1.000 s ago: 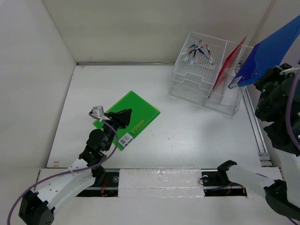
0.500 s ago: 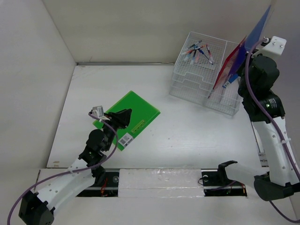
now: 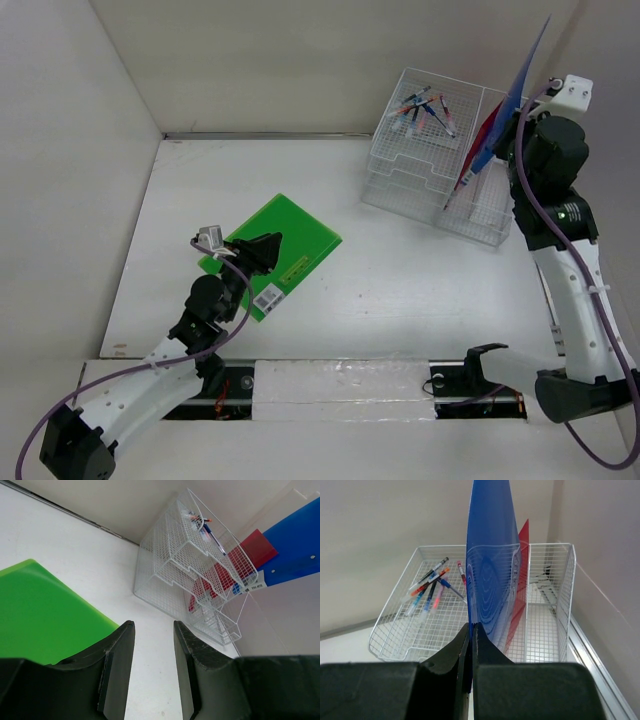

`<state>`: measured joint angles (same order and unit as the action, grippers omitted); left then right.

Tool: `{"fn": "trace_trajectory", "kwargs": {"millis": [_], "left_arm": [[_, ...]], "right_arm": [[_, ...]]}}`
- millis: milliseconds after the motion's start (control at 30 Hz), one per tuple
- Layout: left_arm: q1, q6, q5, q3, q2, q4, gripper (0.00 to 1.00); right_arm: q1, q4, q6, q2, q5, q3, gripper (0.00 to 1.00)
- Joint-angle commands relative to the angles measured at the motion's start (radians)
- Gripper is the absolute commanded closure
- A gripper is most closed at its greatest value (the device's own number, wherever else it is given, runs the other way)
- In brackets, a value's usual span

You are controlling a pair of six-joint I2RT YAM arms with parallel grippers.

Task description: Organize the desk

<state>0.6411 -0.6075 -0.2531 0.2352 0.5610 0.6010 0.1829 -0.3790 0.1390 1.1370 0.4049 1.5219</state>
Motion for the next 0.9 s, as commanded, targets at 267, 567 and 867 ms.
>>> {"fn": "trace_trajectory", "kwargs": {"millis": [267,567,867], "left_arm": [[-0.003,-0.001,0.011,-0.007,0.011,0.051,0.67],[-0.003,-0.001,0.014,-0.008,0.02,0.06,0.67],[-0.003,-0.001,0.014,-0.007,0.027,0.059,0.67]], "right_arm": [[-0.1,0.224,0.114,0.012,-0.081,-0.144,1.0],[-0.157,0.301,0.146,0.066,-0.095,-0.16,1.0],[-0.188,0.295,0.117,0.132,-0.121,-0.069,1.0]]}}
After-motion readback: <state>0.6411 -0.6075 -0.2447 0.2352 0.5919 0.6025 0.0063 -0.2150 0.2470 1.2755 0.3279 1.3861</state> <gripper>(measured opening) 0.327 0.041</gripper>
